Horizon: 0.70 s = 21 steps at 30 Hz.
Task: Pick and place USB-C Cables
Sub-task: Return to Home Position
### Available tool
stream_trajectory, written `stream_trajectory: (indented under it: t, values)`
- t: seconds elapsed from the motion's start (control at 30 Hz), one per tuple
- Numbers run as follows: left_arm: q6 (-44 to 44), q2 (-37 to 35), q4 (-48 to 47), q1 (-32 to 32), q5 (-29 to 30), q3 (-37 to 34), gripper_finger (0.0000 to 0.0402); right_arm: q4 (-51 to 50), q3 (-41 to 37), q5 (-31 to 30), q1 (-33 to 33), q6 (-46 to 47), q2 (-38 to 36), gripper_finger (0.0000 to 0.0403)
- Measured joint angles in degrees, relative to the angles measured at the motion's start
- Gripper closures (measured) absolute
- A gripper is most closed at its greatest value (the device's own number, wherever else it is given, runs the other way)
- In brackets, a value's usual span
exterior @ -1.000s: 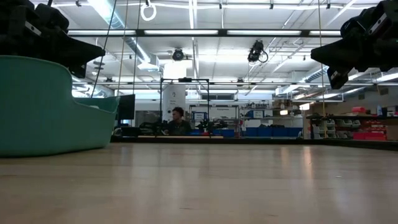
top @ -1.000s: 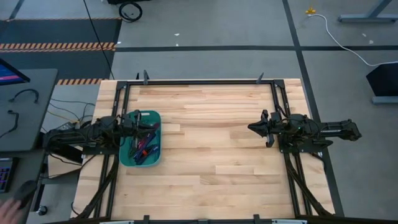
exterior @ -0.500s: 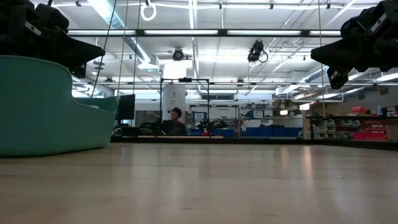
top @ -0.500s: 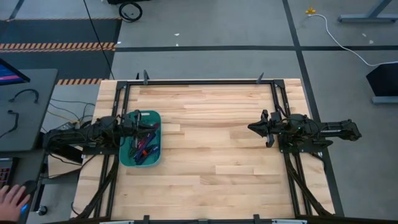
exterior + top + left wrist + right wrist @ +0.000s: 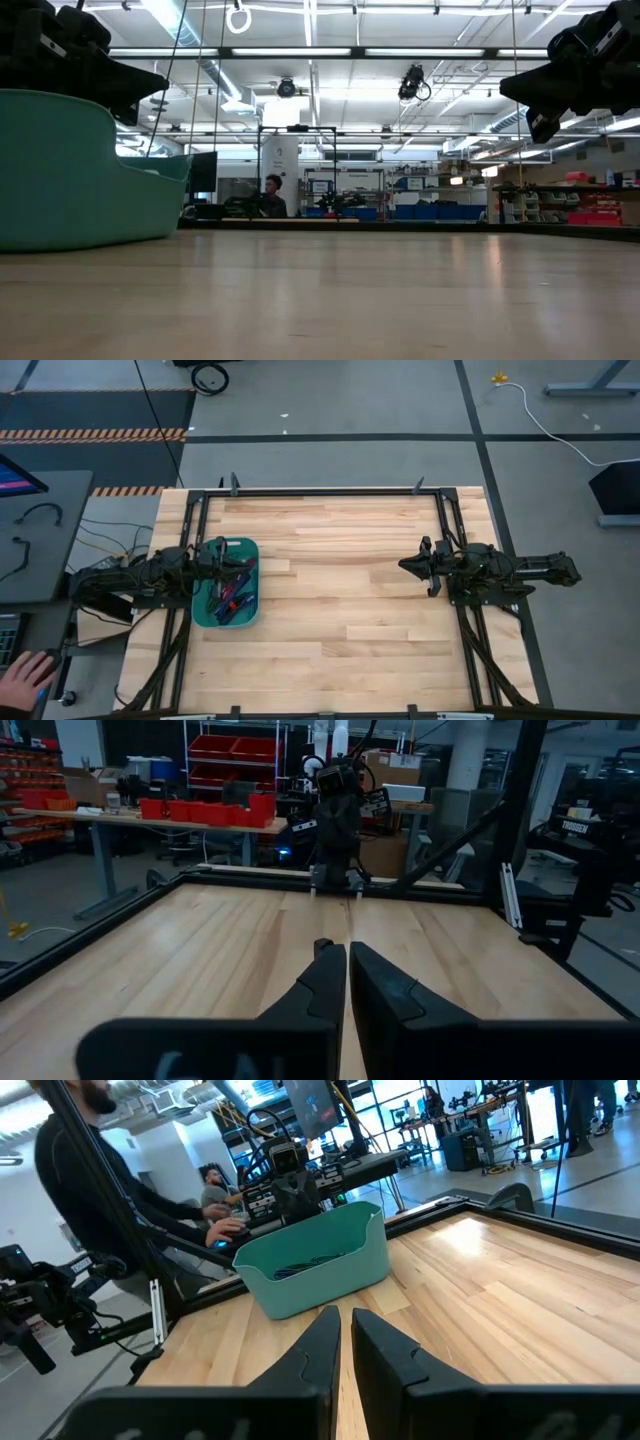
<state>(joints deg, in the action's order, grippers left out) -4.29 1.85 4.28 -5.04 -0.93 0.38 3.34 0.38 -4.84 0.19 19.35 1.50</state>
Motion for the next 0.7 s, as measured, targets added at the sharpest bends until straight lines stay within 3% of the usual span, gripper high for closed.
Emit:
stream_trajectory:
  t: [0.37,0.7]
  values:
    - [0.0,0.0,0.0,0.0,0.0,0.0,0.0365,0.0,0.0,0.0,0.0,0.0,0.0,0.0368]
    - [0.0,0.0,0.0,0.0,0.0,0.0,0.0378,0.0,0.0,0.0,0.0,0.0,0.0,0.0368]
